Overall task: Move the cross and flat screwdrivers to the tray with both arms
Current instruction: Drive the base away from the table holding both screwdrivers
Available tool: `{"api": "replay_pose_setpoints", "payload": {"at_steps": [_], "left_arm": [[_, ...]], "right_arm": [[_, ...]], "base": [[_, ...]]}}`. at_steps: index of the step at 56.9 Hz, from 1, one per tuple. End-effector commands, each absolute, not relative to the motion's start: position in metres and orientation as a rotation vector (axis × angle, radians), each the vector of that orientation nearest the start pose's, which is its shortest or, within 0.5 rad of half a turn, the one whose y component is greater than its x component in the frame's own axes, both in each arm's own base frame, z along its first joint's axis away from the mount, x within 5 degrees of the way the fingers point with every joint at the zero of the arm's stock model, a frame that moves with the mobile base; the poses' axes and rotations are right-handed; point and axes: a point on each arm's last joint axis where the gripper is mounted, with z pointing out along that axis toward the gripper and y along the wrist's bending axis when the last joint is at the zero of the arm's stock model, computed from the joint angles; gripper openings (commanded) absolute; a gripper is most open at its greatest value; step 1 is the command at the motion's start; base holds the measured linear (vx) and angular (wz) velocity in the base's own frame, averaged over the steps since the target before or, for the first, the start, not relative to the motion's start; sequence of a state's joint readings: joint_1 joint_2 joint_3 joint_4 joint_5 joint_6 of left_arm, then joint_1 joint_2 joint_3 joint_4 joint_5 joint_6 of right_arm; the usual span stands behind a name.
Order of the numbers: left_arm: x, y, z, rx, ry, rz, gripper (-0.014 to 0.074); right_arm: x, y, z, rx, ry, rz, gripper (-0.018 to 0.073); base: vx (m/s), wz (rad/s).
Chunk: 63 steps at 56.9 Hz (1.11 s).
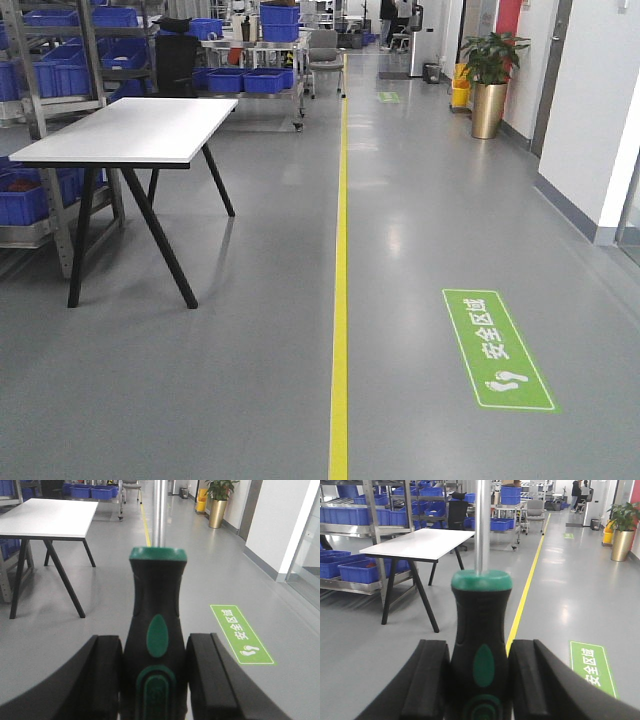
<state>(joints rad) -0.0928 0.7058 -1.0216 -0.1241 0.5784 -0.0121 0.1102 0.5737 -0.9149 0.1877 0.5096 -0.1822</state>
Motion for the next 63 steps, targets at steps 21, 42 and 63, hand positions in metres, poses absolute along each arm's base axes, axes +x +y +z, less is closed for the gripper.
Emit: {"api": "replay_pose_setpoints", "payload": {"at_steps": [21, 42, 63], "left_arm": [[0.1180, -0.0164, 0.4547, 0.014, 1.625, -0.223, -0.0006], [0.1180, -0.0164, 0.4547, 0.014, 1.625, -0.223, -0.0006], [0.1180, -0.0164, 0.4547, 0.014, 1.625, -0.223, -0.0006]], "right_arm": [[0.0907, 0.0169, 0.4426, -0.150, 1.521, 0.138, -0.0008], [0.0907, 0.0169, 0.4425, -0.151, 1.522, 0.139, -0.0008], [0.0907, 0.0169, 0.4426, -0.151, 1.522, 0.138, -0.0008]], "base": [[0.40, 0.10], [0.47, 0.48], [0.52, 0.63]]}}
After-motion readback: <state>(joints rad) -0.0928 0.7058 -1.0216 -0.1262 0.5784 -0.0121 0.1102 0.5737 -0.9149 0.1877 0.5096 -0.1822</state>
